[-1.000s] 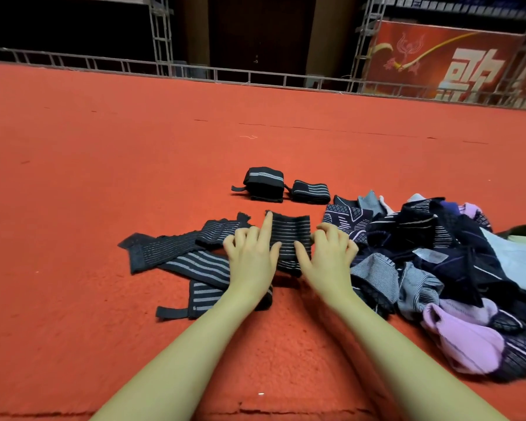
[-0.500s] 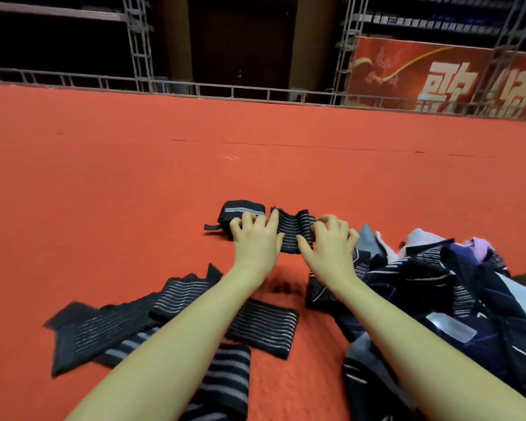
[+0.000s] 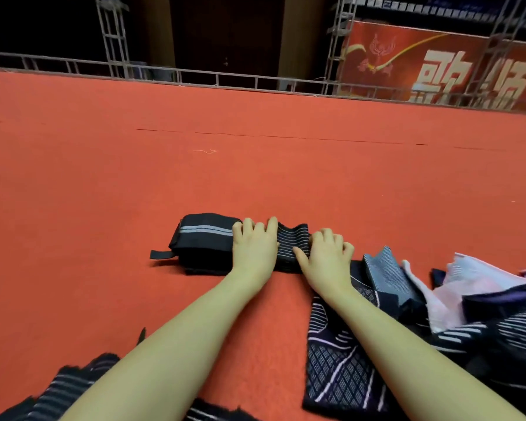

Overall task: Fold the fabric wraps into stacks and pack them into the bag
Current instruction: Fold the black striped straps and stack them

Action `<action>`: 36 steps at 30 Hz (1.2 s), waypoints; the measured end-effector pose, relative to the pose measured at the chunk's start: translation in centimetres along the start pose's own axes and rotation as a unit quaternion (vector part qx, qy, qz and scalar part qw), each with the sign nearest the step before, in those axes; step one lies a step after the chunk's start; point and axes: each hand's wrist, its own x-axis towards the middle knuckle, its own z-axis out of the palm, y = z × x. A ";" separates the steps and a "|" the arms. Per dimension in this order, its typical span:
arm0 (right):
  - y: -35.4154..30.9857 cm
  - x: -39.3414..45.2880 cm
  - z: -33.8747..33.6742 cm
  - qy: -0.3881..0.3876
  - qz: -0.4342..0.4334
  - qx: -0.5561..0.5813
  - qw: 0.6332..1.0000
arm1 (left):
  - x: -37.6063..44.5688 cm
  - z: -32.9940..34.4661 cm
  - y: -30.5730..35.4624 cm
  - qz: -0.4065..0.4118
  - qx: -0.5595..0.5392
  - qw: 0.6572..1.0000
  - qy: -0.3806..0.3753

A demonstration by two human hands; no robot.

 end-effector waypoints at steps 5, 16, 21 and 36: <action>-0.4 0.2 0.8 0.034 -0.078 -0.043 0.995 | -0.7 1.0 -0.3 0.108 0.053 0.993 0.007; -1.2 -0.5 -2.7 -0.185 -0.024 0.008 0.982 | -2.3 -4.2 -1.4 0.090 0.005 0.972 -0.217; -2.6 -3.5 -6.9 -0.144 -0.047 0.046 0.987 | -5.8 -8.9 -3.5 0.089 -0.008 0.977 -0.196; -7.4 -22.0 -10.8 -0.204 -0.096 0.053 0.973 | -22.8 -17.6 -7.7 0.059 -0.004 0.957 -0.283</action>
